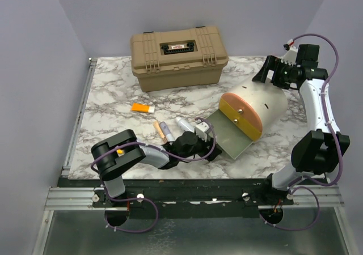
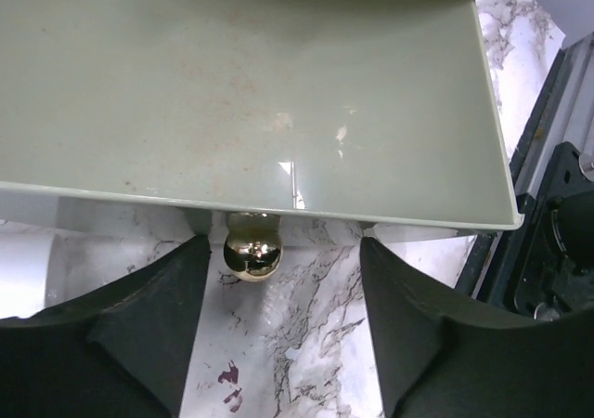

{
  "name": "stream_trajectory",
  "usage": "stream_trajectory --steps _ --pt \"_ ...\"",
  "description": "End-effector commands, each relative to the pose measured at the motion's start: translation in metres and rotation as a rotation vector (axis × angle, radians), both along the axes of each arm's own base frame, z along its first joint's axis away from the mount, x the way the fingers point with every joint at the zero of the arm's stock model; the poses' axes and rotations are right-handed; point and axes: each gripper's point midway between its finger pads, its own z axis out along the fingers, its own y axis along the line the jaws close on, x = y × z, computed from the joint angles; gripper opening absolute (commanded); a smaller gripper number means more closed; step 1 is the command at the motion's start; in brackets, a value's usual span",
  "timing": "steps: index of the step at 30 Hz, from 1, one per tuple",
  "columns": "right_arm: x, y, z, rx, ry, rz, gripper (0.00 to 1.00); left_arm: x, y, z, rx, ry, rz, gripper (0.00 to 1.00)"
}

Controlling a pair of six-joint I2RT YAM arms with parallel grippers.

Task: Organize the makeup
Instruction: Open the drawer in the storage box.

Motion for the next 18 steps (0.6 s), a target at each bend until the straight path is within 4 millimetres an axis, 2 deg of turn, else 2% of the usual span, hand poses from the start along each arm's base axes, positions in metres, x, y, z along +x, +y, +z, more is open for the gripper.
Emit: stream_trajectory --steps 1,5,11,14,18 --pt "0.003 -0.006 0.011 -0.053 0.011 -0.016 0.99 -0.001 -0.009 0.020 -0.035 -0.029 -0.029 0.71" --pt "0.012 -0.016 0.025 -0.088 -0.004 -0.066 1.00 0.005 0.000 0.034 -0.045 -0.066 0.019 0.74" --pt "0.016 -0.018 0.055 -0.088 -0.075 -0.096 1.00 0.004 0.015 0.045 -0.044 -0.093 0.048 0.75" --pt "0.003 -0.011 0.087 -0.067 -0.140 -0.086 1.00 0.015 0.034 0.053 -0.048 -0.119 0.157 0.75" --pt "-0.018 0.010 0.117 -0.005 -0.235 -0.003 1.00 0.031 0.064 0.070 -0.062 -0.168 0.309 0.79"
